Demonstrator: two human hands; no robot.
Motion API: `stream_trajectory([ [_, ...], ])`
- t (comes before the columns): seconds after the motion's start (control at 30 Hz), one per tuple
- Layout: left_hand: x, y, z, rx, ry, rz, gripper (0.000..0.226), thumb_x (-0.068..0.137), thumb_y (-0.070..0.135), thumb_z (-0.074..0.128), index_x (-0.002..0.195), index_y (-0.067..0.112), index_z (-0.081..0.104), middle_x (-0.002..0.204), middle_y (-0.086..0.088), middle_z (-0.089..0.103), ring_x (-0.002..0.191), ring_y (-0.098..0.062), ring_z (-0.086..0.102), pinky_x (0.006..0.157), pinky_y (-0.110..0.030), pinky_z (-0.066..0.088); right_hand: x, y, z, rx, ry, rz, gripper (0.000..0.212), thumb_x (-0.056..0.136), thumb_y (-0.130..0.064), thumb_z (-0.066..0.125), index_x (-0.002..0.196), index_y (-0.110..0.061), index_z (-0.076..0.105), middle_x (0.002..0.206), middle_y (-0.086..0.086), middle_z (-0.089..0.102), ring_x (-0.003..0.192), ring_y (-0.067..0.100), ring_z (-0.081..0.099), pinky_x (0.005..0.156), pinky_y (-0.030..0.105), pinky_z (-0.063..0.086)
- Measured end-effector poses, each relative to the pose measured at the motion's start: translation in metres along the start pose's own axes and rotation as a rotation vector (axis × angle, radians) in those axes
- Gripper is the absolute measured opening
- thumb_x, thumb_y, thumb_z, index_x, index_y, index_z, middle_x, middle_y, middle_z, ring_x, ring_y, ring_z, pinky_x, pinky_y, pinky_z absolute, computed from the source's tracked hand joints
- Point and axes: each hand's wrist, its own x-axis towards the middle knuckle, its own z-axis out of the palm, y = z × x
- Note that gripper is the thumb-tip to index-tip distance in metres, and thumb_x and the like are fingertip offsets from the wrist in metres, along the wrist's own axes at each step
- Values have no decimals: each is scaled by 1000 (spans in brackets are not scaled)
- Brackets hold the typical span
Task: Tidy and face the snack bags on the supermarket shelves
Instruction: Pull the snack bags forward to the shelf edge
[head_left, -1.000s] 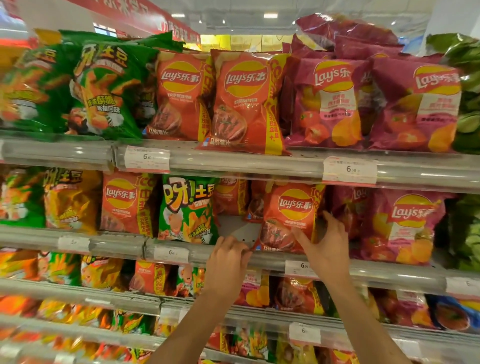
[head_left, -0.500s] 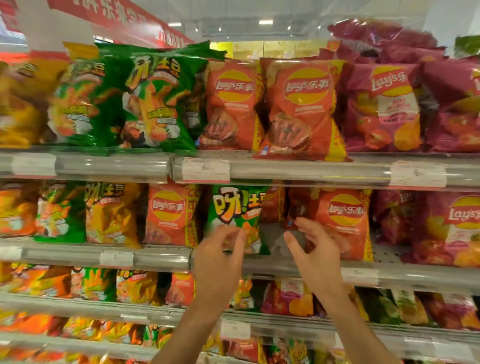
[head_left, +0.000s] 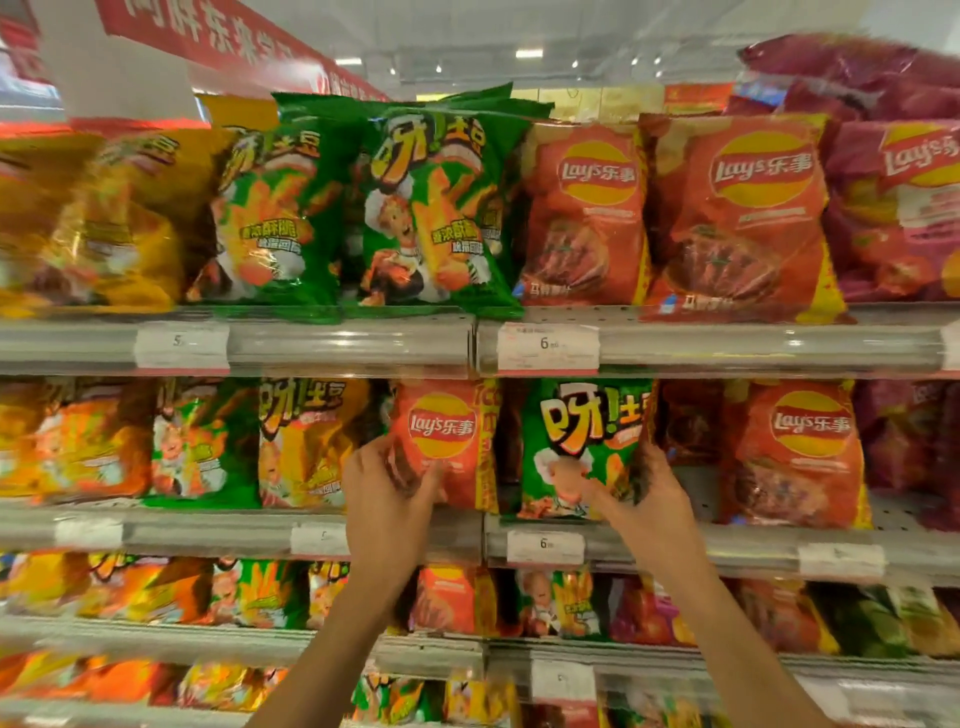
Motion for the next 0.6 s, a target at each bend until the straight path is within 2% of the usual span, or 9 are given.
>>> stream_trajectory([
  [0.07, 12, -6, 0, -62, -96, -25, 86, 69, 59, 77, 135, 12, 46, 129, -5, 51, 121, -22, 49, 98, -41, 49, 2, -3, 3, 13, -14, -8, 86, 54, -83, 80, 127, -53, 46, 116, -29, 67, 110, -9, 61, 87, 20, 50],
  [0.13, 24, -9, 0, -166, -211, -91, 104, 58, 61, 80, 141, 14, 38, 133, -4, 52, 119, -20, 54, 98, -39, 52, 7, -7, 5, 49, -52, 26, 90, 54, -80, 82, 129, -50, 43, 114, -30, 67, 109, -10, 61, 84, 15, 47],
  [0.2, 37, -12, 1, -205, -298, -137, 116, 49, 60, 84, 143, 15, 34, 132, -2, 55, 117, -19, 57, 98, -41, 53, 13, -11, 6, 65, -102, 51, 105, 50, -79, 83, 139, -47, 36, 122, -30, 64, 117, -5, 59, 93, 22, 50],
  [0.27, 48, -16, 2, -186, -362, -158, 115, 43, 59, 86, 138, 17, 36, 128, -2, 58, 115, -22, 59, 96, -46, 55, 18, -14, 6, 41, -128, 80, 120, 49, -77, 85, 149, -39, 30, 136, -17, 60, 128, 9, 56, 108, 40, 48],
  [0.3, 52, -17, 2, -175, -380, -162, 112, 41, 58, 87, 133, 19, 36, 126, -2, 59, 114, -23, 60, 94, -46, 56, 20, -15, 6, 28, -136, 80, 120, 50, -75, 86, 150, -40, 30, 137, -15, 60, 129, 11, 56, 111, 44, 46],
  [0.4, 59, -18, 4, -195, -416, -174, 107, 38, 57, 88, 124, 22, 34, 121, 1, 58, 107, -20, 61, 91, -40, 57, 24, -14, 5, 23, -152, 42, 100, 54, -62, 93, 138, -46, 40, 124, -25, 67, 121, 1, 61, 110, 42, 47],
  [0.5, 59, -15, 6, -254, -433, -208, 108, 38, 54, 90, 123, 24, 32, 117, 5, 57, 105, -16, 60, 88, -34, 56, 27, -15, 6, 27, -168, 31, 97, 55, -57, 94, 137, -45, 43, 120, -27, 68, 118, 0, 62, 110, 44, 47],
  [0.6, 56, -10, 7, -344, -410, -224, 101, 38, 49, 93, 121, 28, 40, 107, 16, 61, 94, -1, 63, 70, -15, 54, 28, -20, 2, 32, -157, 35, 97, 53, -61, 94, 135, -44, 45, 118, -25, 70, 114, 1, 65, 106, 41, 51],
])
